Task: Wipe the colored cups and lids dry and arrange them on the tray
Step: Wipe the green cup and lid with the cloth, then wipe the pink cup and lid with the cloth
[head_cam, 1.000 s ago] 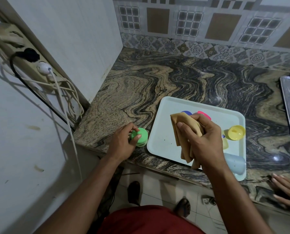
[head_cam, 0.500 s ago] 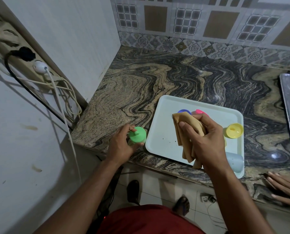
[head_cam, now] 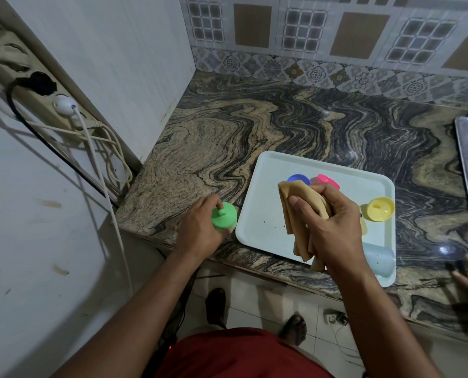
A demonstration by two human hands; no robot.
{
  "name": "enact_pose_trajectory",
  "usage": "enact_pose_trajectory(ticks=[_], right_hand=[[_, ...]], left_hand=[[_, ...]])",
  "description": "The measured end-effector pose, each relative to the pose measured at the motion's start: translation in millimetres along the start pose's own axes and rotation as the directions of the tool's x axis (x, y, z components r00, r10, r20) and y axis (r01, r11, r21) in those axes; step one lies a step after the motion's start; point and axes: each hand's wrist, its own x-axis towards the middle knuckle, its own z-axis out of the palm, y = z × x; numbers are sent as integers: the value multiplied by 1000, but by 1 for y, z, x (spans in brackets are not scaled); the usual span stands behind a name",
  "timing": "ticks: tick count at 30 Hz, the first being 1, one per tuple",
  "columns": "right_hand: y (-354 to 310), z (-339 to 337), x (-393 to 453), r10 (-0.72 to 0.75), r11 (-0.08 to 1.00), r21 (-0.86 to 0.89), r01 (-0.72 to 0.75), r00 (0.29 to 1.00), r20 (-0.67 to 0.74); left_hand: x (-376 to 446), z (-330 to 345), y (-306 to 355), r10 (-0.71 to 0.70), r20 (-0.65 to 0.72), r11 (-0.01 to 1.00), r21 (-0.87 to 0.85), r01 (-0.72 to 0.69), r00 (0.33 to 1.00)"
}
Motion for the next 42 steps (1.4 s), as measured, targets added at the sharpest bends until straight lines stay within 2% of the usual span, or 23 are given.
enact_pose_trajectory(ticks=[15,20,23,25,27,29,31,32,33,34,36,37,38,42], right_hand=[[8,-10,-2,2,1000,-15,-3,1000,-21],[6,-25,-1,32,999,25,-30,996,-89],[-1,-45,1,37,999,38,-31,986,-162],[2,-60,-2,59,997,57,-47,971,-230],[4,-77,-7,42,996,93,-11,942,-333],[-12,-85,-13,34,993,115,10,929,-369],[-24,-100,-23,103,984,169,-49,939,-329],[-26,-104,-23,143,982,169,-86,922,-360],[-40,-103,-33,171,984,100,-145,930,-325],[-20,-109,-32,97,995,65,-79,932,-348],[3,-112,-40,25,999,29,-12,885,-464],[10,-110,-41,23,999,40,-5,887,-461],[11,-108,-43,52,998,62,-23,852,-521],[18,-112,-47,97,995,82,-65,861,-499]], left_hand=[[2,-6,11,-80,-10,996,39,80,997],[3,-5,12,-24,-33,997,66,27,999],[7,-3,24,42,-117,999,-1,-43,992],[11,1,39,116,-126,991,-55,-124,985],[15,9,56,185,-65,977,-92,-190,981],[19,22,71,268,22,957,-124,-263,963],[23,38,87,339,144,940,-99,-327,930],[26,47,95,350,207,936,-59,-346,914],[29,55,102,346,258,935,-22,-353,902],[33,62,109,340,297,935,-4,-354,892],[40,78,121,341,349,936,-33,-351,873],[43,82,123,333,362,940,-51,-338,871],[47,87,126,331,374,941,-60,-333,867],[53,96,132,332,380,942,-94,-322,863]])
